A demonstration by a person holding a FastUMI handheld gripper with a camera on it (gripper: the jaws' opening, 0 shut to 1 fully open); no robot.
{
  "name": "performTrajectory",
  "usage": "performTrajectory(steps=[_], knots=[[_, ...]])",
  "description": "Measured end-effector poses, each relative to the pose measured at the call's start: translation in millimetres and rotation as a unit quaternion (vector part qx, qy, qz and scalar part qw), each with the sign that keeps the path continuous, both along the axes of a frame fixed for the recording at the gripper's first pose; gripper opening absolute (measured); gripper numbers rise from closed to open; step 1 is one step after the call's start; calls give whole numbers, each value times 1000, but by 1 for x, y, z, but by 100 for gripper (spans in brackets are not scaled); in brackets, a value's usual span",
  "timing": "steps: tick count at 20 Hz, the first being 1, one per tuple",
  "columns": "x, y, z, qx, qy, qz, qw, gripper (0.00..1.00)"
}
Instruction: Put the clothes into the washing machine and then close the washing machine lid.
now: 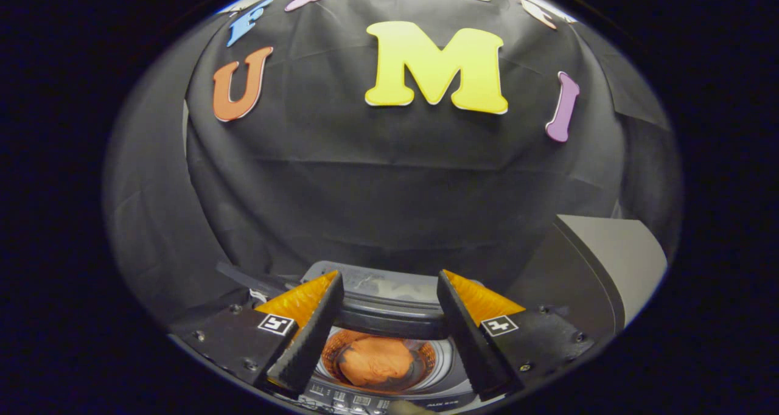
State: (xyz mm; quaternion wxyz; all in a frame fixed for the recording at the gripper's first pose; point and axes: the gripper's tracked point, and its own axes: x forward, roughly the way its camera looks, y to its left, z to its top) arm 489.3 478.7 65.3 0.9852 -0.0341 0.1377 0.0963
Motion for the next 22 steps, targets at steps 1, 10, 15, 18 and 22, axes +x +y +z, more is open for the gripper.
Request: performTrajectory(steps=[1,10,15,18,22], knots=[[-3,-1,-10,-6,14,1,1000,96],[-15,-12,-84,-31,110,4,993,98],[-19,-11,-79,-27,106,13,994,98],[-19,-12,-70,-22,97,20,995,98],[-55,-19,-53,-11,65,52,996,98]])
